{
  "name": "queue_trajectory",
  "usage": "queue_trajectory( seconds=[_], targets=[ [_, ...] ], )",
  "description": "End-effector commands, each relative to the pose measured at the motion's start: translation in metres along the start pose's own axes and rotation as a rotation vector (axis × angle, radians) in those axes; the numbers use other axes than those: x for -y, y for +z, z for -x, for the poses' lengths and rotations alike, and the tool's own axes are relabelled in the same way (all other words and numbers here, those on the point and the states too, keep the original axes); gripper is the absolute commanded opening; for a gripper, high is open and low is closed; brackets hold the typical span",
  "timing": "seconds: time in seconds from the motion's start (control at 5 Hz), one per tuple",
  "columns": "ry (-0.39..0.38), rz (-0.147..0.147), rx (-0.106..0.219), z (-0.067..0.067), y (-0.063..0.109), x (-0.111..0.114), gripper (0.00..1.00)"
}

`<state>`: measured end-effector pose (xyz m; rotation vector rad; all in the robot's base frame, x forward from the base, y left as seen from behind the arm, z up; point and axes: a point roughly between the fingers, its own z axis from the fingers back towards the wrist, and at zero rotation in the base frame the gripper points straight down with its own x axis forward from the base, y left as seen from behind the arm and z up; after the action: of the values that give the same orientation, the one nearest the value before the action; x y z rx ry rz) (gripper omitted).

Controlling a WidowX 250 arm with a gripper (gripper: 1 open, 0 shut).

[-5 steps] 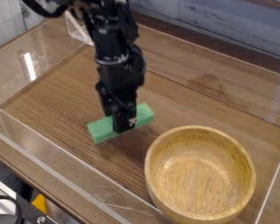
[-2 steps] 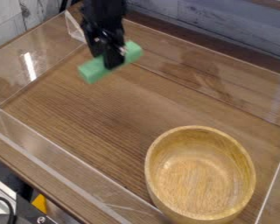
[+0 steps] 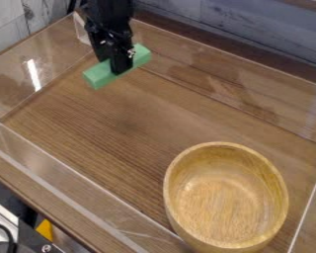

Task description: Put the green block in the brown bowl

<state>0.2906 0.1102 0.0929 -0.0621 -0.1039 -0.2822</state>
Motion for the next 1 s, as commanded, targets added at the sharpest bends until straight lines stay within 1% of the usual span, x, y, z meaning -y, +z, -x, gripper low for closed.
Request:
queue_trajectory(
  seconds=[0.0, 0.2, 0.4, 0.6, 0.8],
  targets=[
    [0.008, -0.044, 0.035, -0.011, 0.01, -0.016, 0.0],
    [-0.059, -0.015, 0.021, -0.002, 0.009, 0.023, 0.0],
    [-0.085, 0.013, 0.012, -0.002, 0.008, 0.069, 0.0],
    [-0.123, 0.036, -0.002, 0.001, 0.005, 0.121, 0.0],
    [-0.182, 0.058, -0.019, 0.006, -0.004, 0.174, 0.0]
  ],
)
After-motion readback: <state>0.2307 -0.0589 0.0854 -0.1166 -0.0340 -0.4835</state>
